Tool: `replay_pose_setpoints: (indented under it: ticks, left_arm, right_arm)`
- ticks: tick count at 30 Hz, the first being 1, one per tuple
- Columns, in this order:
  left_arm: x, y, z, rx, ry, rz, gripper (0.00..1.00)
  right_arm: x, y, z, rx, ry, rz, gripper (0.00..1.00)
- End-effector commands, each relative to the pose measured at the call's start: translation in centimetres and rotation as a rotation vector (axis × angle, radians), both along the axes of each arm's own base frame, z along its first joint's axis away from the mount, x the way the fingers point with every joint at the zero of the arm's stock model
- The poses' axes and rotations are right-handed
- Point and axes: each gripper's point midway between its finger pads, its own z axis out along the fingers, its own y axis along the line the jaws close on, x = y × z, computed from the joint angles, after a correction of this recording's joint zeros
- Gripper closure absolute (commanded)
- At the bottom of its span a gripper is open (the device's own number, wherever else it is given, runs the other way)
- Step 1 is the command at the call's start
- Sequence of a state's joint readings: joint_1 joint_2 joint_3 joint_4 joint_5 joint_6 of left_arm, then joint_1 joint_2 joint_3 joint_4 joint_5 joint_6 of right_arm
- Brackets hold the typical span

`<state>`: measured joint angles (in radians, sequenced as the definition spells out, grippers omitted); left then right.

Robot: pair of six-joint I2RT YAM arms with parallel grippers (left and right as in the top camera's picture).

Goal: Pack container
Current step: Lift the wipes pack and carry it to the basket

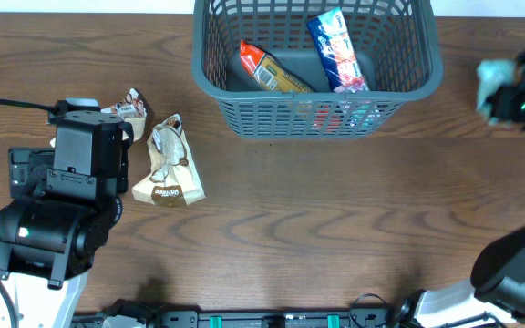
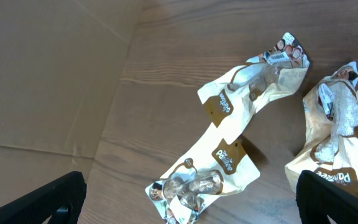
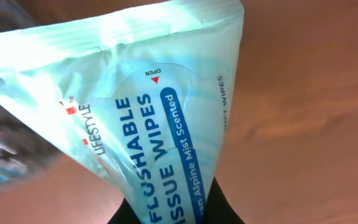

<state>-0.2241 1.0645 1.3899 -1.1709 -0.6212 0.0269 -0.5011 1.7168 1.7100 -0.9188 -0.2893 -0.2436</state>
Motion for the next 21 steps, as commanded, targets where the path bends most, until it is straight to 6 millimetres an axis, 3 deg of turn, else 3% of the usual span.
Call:
replay_pose_setpoints:
  ticks: [1,5,7,11,16,21]
  left_arm:
    - [-0.1,0.4,0.6,0.006,-0.018,0.019,0.01]
    - [-0.1,0.4,0.6,0.006,-0.018,0.018,0.01]
    - [-0.1,0.4,0.6,0.006,-0.018,0.018,0.01]
    - [-0.1,0.4,0.6,0.006,-0.018,0.018,0.01]
    - [-0.1,0.4,0.6,0.006,-0.018,0.018,0.01]
    - [-0.1,0.4,0.6,0.006,-0.018,0.018,0.01]
  right_arm:
    - [0.2,2.2,10.2,0.010,-0.244,0.069,0.99]
    - [-0.3,6.1,18.7,0.069,-0.462,0.196,0.99]
    - [-0.5,8.5,21.3,0.103,-0.529,0.271,0.98]
    - [-0.6,14.1,24.1,0.179,-0.603,0.421,0.98]
    - [0.1,20.7,25.0,0.184,-0.644,0.591,0.98]
    - [1.9,23.7,21.5,0.051,-0.549,0.617,0.98]
